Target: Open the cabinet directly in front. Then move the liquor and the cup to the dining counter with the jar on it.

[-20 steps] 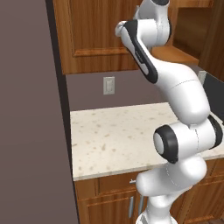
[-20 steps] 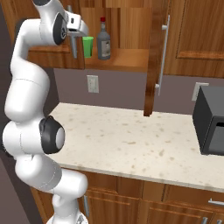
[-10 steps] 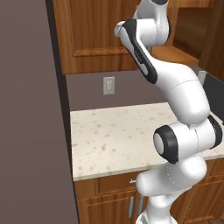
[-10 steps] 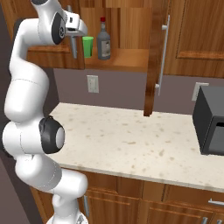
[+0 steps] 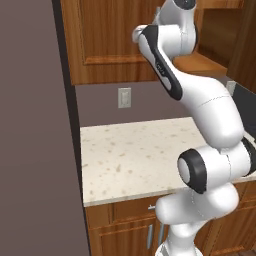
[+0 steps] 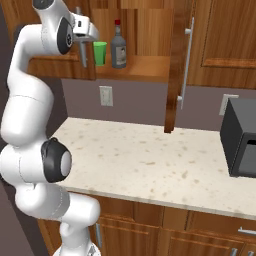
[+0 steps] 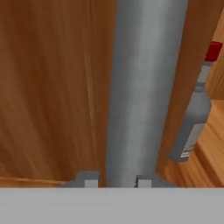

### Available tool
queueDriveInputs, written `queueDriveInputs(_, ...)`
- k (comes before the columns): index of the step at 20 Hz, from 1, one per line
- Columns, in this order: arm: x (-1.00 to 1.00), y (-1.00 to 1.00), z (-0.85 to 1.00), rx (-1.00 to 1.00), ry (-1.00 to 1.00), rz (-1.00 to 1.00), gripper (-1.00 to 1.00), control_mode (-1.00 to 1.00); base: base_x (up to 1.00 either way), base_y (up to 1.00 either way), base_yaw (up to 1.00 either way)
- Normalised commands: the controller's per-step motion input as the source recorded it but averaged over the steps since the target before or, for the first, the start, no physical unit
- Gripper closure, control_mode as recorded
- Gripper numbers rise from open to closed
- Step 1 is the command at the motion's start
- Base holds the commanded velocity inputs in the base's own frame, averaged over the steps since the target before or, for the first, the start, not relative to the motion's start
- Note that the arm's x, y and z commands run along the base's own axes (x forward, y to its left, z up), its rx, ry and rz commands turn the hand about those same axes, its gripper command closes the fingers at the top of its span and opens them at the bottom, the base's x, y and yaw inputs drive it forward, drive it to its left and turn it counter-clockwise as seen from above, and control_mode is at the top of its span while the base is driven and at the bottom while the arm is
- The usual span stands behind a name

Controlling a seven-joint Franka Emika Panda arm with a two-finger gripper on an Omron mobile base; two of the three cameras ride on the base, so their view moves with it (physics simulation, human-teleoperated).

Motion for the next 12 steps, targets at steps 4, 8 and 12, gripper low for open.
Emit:
queueDriveInputs(4, -0.99, 0.00, 0.00, 0.00, -0.38, 0.04, 1.00, -1.00, 0.00, 0.00, 0.00)
queueDriveInputs(8, -1.00, 0.32, 0.00, 0.00, -0.37, 0.05, 1.00, -1.00, 0.00, 0.00, 0.00)
queueDriveInputs(12, -0.80, 0.33, 0.02, 0.00, -0.26, 0.06, 1.00, -1.00, 0.00, 0.00, 0.00)
